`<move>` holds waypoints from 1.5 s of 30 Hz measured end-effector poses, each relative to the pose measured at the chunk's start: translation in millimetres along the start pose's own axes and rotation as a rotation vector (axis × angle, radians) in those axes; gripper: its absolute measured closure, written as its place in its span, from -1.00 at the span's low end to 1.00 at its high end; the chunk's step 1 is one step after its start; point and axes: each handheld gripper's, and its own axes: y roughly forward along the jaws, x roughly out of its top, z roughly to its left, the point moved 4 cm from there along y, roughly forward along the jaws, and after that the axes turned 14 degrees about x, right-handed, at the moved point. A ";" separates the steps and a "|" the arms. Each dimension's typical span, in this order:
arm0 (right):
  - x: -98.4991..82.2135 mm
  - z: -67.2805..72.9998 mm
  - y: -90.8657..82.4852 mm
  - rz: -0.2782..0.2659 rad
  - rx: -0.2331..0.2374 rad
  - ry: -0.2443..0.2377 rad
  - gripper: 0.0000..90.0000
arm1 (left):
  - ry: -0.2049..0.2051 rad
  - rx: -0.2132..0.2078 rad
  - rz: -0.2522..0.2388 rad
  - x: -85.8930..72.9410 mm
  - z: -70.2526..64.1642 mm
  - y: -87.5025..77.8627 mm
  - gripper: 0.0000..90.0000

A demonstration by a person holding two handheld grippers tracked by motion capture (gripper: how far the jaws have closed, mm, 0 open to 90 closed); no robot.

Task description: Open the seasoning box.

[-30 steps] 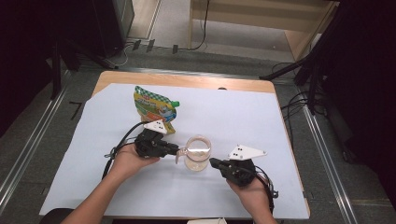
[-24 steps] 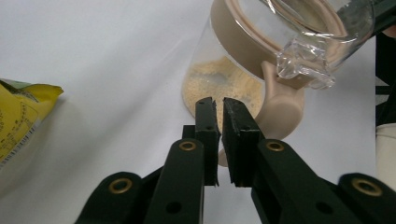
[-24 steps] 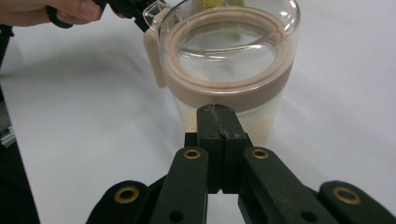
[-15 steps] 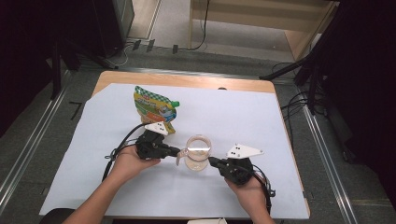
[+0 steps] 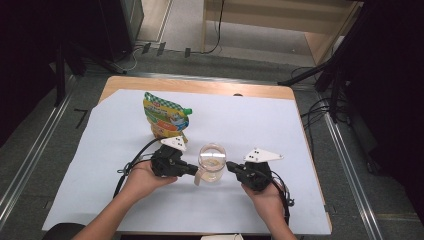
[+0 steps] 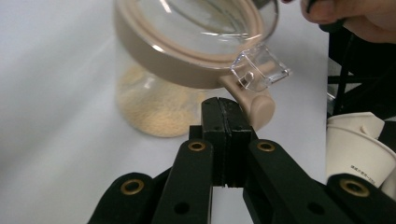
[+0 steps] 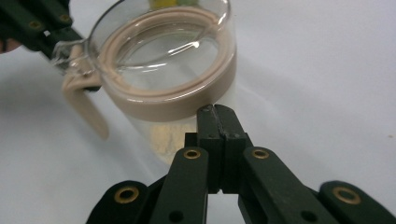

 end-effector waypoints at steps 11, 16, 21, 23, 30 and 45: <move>5.2 -7.1 2.4 -0.009 -0.018 0.003 1.00 | 0.037 -0.039 0.002 6.1 -19.7 11.1 1.00; 5.9 -5.3 -3.2 -0.012 -0.016 0.001 1.00 | 0.043 -0.058 0.002 7.3 -22.8 14.0 1.00; 4.2 2.7 -11.3 -0.013 0.007 0.005 1.00 | 0.023 -0.060 0.015 4.7 -16.6 6.2 0.82; 2.8 8.6 -12.6 -0.010 0.018 -0.001 1.00 | 0.019 -0.057 0.017 2.3 -12.8 1.6 0.72; -1.8 32.6 -17.7 -0.001 0.075 -0.016 1.00 | 0.004 -0.026 -0.004 -0.9 5.8 -9.4 0.36; -10.1 72.0 9.0 0.041 0.152 -0.062 1.00 | 0.001 0.002 -0.020 -2.9 17.3 -7.5 0.07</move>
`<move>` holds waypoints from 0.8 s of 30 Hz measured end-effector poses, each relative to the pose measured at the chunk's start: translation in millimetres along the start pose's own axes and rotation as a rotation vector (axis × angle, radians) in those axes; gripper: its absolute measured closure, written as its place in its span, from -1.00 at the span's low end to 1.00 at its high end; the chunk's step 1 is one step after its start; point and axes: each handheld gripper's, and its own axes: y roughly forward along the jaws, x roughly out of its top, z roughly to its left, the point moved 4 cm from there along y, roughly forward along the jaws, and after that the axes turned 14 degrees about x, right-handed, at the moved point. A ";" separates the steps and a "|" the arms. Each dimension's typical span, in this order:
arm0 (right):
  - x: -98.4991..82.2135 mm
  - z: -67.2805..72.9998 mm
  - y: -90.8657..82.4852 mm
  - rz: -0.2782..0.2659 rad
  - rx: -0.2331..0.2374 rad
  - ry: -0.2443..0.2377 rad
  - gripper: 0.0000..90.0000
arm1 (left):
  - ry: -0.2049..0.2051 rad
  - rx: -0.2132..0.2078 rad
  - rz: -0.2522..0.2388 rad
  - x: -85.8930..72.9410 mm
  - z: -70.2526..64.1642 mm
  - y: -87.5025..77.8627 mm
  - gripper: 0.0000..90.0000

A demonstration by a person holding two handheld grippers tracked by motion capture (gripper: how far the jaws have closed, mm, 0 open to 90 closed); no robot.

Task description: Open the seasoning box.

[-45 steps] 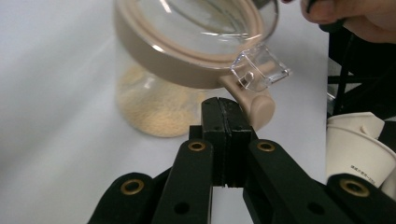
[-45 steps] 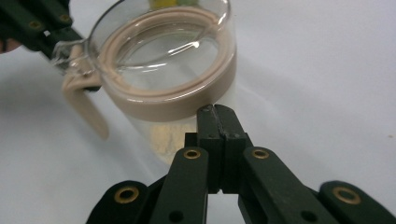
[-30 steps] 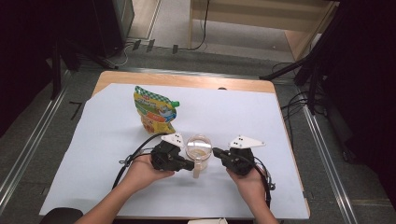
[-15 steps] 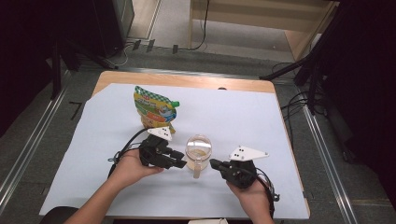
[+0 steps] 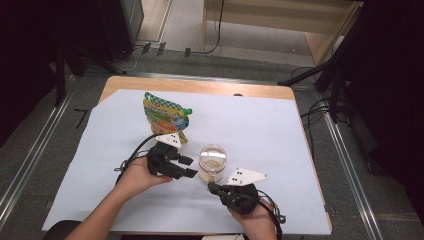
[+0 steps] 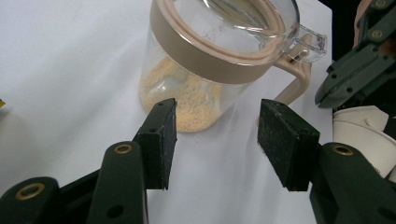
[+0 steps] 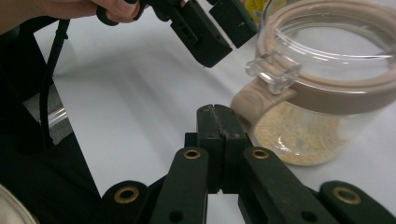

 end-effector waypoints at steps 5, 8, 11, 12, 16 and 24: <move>1.2 2.0 12.7 0.009 -0.002 -0.014 1.00 | -0.007 0.006 0.004 -0.1 2.4 -0.3 0.06; 1.3 2.0 20.2 0.022 -0.019 -0.034 1.00 | -0.009 0.010 0.001 0.0 3.8 -0.7 0.06; 1.4 1.0 26.9 0.023 -0.027 -0.033 1.00 | -0.013 0.012 -0.003 0.0 4.5 -1.4 0.06; 1.4 0.3 27.8 0.023 -0.031 -0.031 1.00 | -0.011 0.014 -0.005 -0.1 5.2 -1.8 0.06; 0.5 -0.7 30.7 0.025 -0.035 -0.024 1.00 | -0.017 0.012 -0.005 -0.3 6.0 -2.4 0.06; -1.9 -1.9 29.9 0.047 -0.047 -0.024 1.00 | -0.003 0.026 -0.005 -0.4 5.7 -2.3 0.04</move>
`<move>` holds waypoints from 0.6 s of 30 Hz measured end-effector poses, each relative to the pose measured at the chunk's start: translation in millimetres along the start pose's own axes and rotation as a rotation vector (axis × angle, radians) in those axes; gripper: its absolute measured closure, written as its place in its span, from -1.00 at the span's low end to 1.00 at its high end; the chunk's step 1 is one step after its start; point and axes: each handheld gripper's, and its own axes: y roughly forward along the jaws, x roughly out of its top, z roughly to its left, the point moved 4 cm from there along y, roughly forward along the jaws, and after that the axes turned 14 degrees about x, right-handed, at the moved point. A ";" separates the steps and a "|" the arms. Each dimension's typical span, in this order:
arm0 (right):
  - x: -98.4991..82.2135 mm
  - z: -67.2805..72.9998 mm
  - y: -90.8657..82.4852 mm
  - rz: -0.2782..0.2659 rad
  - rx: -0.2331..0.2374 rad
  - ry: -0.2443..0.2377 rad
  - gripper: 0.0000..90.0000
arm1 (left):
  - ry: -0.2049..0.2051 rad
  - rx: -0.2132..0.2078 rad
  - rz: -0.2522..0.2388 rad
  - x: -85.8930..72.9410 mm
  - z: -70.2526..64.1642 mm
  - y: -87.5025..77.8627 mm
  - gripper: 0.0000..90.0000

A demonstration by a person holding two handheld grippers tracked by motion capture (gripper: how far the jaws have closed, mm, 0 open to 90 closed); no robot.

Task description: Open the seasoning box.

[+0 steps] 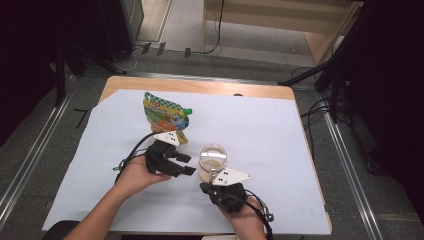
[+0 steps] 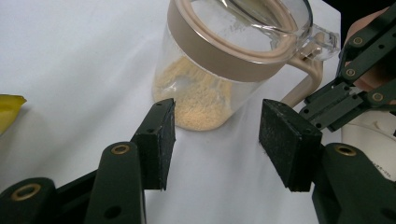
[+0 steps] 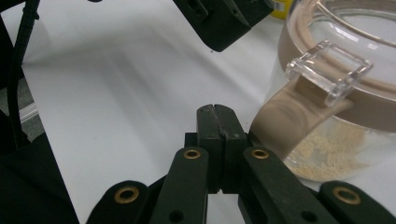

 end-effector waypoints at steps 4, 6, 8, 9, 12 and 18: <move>-3.6 -2.3 -5.7 0.014 0.008 -0.011 1.00 | 0.001 -0.002 -0.005 0.1 -0.1 -0.3 0.03; -5.3 -3.8 -8.5 0.021 0.008 -0.035 1.00 | 0.001 -0.001 -0.003 0.0 -0.2 -0.5 0.03; -6.4 -5.0 -11.2 0.023 0.004 -0.034 1.00 | 0.004 -0.001 -0.003 0.0 -0.5 -0.5 0.03; -7.1 -6.1 -13.5 0.022 0.001 -0.027 1.00 | 0.005 0.001 -0.003 0.0 -0.6 -0.4 0.03; -8.7 -10.6 -18.8 0.014 -0.005 -0.008 1.00 | 0.004 -0.003 0.004 -0.3 -1.3 0.4 0.03; -10.9 -22.5 -29.8 0.000 0.002 0.020 1.00 | 0.011 -0.001 0.013 -0.4 -1.8 1.1 0.03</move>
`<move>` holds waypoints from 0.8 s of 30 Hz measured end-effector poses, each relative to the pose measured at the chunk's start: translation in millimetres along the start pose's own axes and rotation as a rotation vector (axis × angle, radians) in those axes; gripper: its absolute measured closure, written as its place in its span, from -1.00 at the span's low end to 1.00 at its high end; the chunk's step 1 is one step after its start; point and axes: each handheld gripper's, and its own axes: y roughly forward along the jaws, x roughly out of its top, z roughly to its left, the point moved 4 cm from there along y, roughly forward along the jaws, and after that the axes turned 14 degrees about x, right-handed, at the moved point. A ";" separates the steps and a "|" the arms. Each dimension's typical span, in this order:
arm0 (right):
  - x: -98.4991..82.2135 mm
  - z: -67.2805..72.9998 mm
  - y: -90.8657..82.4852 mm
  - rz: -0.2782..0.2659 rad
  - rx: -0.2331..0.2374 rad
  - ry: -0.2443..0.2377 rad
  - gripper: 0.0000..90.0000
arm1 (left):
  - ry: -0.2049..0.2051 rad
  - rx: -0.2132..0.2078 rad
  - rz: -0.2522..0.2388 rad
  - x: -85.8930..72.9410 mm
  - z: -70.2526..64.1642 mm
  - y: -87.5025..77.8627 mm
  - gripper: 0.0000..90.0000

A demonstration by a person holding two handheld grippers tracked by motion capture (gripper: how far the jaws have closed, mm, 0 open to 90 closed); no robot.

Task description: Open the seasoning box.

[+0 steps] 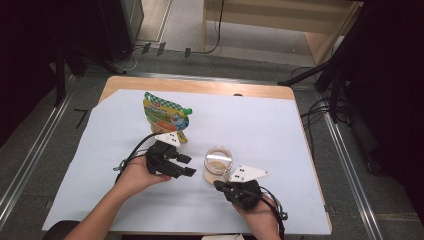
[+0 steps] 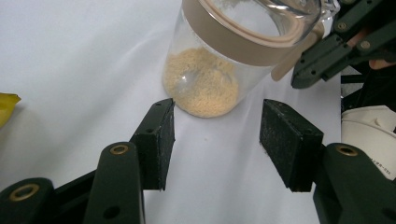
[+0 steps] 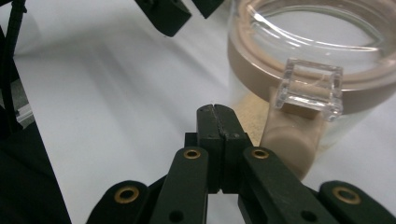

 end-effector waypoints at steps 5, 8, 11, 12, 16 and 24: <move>-1.3 -10.1 -9.8 0.005 -0.012 0.024 1.00 | 0.002 0.000 0.001 -0.1 0.1 0.0 0.03; -1.6 -16.9 -16.7 0.007 -0.004 0.041 1.00 | 0.000 -0.004 0.002 0.0 -0.9 0.6 0.03; -2.4 -21.4 -22.2 0.013 -0.005 0.048 1.00 | 0.003 -0.005 0.009 0.3 -2.1 1.2 0.03; -2.7 -22.6 -23.7 0.018 -0.009 0.052 1.00 | 0.004 -0.005 0.012 0.3 -2.6 1.4 0.03; -4.5 -30.8 -31.0 0.022 -0.015 0.066 1.00 | 0.011 -0.007 0.012 0.5 -4.4 2.6 0.03; -6.6 -49.2 -45.3 0.013 -0.047 0.106 1.00 | 0.027 -0.016 0.006 2.5 -8.4 5.3 0.01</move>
